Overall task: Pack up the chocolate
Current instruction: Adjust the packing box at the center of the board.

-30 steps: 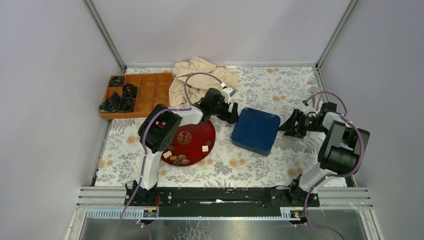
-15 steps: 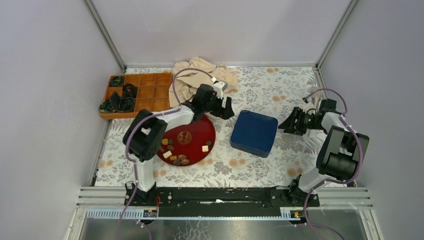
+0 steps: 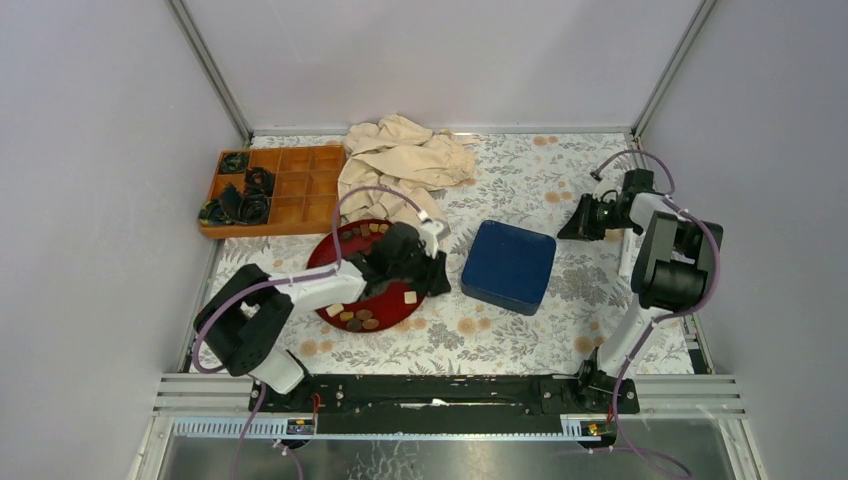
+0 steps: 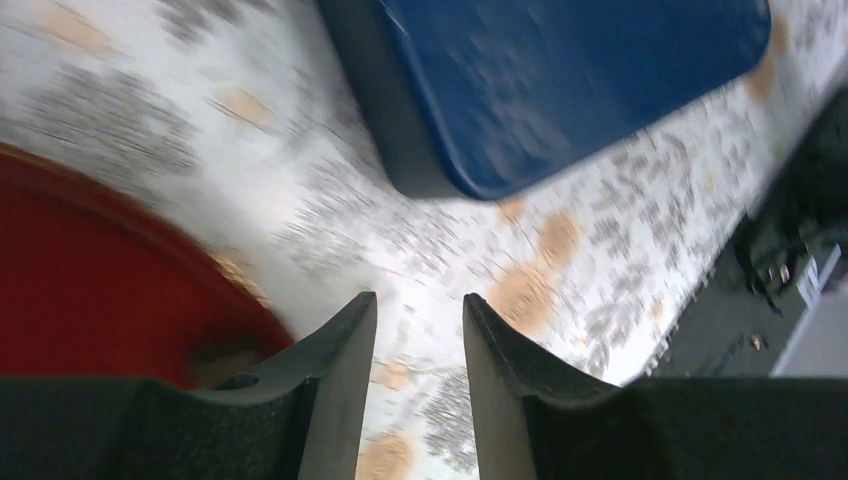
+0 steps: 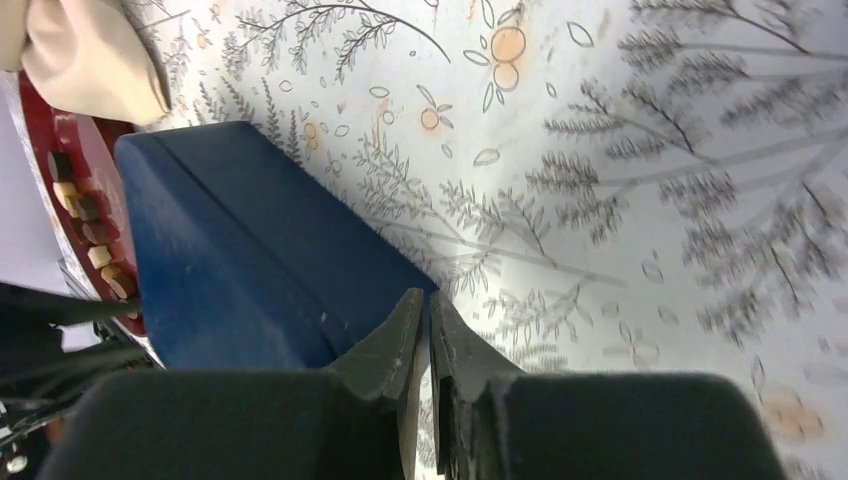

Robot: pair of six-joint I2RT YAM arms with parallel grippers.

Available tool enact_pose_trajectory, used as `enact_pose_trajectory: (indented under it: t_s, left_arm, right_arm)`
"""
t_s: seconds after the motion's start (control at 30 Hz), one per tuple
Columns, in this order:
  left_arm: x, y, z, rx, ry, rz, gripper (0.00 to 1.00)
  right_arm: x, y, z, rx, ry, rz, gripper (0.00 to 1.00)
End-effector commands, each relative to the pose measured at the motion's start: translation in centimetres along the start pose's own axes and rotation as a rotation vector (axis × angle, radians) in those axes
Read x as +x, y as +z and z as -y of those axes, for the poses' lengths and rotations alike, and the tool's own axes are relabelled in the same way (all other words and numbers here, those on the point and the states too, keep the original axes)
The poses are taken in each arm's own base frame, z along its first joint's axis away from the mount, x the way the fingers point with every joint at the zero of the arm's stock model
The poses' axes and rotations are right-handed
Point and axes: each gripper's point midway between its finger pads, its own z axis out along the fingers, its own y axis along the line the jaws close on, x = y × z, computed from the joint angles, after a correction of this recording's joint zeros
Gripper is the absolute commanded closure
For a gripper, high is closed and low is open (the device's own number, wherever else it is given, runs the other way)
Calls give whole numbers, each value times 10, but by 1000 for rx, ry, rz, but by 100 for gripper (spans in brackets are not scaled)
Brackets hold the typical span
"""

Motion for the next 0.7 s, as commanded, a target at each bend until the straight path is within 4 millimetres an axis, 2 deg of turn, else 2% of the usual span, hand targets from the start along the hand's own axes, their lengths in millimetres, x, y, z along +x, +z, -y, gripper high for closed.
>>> enact_pose_trajectory:
  t_s: [0.0,0.1,0.2,0.3,0.43,0.6,0.67]
  left_arm:
    - [40,14,32,87,-55,-88,56]
    - [47,34,40,112,-81,-102,56]
    - [40,55,35,90,-90,-96,54]
    - [19,70,23,45,-96,-61,52]
    - [-14,73,-6,-39,-122,-1,50]
    - [-44,82,-30,-81,-120,8,48]
    - [-54,87,-37,-88,-117,7,47]
  right_arm:
    - [2,18,-2,-16,-22,-76,87]
    - [12,20,-4,-44,-29,-111,86]
    - [30,16,-14,-109,-41,-158,85]
    - [50,9,-26,-168,-38,-200,85]
    - [76,0,-43,-236,-13,-232,85]
    - [77,-15,-62,-281,-21,-215,84]
    - [75,-18,-63,-262,-33,-206,81]
